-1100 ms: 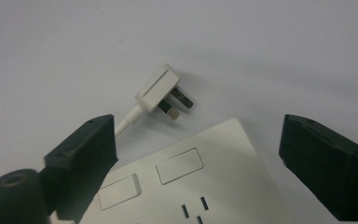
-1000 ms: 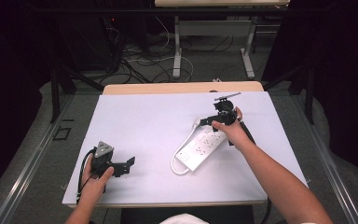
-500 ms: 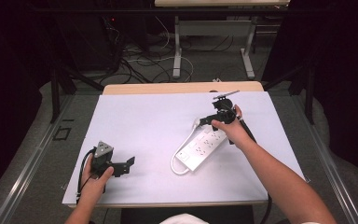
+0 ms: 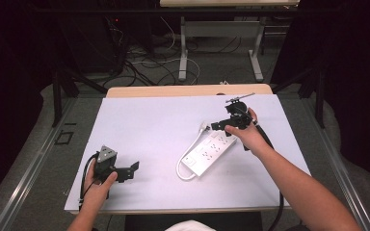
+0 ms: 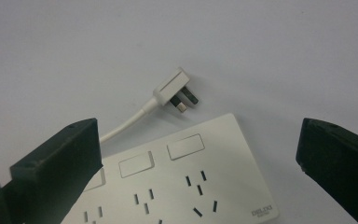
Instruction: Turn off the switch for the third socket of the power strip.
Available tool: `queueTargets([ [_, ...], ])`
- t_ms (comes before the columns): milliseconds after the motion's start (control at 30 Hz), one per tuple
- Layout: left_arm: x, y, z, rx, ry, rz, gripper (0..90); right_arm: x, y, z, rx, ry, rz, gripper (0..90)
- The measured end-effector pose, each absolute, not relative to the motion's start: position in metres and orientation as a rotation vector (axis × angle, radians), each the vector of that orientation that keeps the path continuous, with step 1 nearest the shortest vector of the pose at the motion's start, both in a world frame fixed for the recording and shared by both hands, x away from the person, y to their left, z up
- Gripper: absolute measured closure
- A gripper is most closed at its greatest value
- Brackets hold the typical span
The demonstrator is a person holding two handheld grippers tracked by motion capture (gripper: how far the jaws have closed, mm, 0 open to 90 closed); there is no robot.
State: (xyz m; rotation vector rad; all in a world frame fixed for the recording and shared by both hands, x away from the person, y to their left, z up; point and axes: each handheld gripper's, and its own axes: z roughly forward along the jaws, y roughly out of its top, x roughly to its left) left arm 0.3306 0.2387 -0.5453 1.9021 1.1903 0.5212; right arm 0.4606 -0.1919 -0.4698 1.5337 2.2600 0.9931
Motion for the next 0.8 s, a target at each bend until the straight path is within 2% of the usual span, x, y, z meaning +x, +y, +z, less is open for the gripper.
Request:
queueTargets([
  [800, 0.33, 0.239, -0.545, 1.896, 1.207, 0.505, 1.4, 0.413, -0.24, -0.456, 1.465, 2.234, 1.038, 0.0],
])
